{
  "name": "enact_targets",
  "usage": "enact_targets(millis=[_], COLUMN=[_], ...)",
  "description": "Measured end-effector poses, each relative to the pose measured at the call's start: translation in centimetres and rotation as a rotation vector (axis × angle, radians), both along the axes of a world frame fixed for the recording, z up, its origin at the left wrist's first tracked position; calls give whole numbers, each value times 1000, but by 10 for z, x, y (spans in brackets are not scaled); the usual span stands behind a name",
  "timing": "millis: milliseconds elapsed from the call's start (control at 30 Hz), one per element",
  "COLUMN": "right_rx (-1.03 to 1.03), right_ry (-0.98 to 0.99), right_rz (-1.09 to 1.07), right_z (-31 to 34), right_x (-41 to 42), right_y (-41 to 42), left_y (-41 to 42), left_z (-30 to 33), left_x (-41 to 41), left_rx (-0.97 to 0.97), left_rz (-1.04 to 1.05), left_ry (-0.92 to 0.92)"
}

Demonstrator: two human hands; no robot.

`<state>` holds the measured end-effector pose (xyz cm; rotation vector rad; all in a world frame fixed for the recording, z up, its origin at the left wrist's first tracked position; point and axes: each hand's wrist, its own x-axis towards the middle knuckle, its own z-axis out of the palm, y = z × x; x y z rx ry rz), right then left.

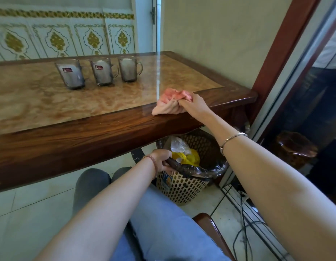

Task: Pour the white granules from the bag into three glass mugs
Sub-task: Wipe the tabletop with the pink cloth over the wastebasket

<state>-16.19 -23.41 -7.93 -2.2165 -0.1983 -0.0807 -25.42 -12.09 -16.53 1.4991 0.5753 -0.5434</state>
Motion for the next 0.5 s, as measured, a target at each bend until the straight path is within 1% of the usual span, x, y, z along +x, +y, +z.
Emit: enact_targets(millis=[167, 200, 300, 333, 433, 500], right_rx=[150, 120, -153, -178, -89, -110], right_ry=[-52, -43, 115, 146, 97, 101], right_rz=[-64, -63, -17, -25, -137, -117], right_z=[-10, -15, -31, -37, -47, -44], right_x=[-27, -31, -42, -45, -45, -47], right_y=[-21, -26, -41, -45, -52, -51], left_y=[2, 2, 2, 3, 4, 5], left_z=[2, 3, 6, 5, 5, 4], left_x=[-5, -7, -12, -12, -15, -17], left_rx=[23, 32, 50, 55, 52, 53], left_rz=[4, -3, -35, -56, -83, -82], left_ry=[7, 12, 14, 12, 24, 39])
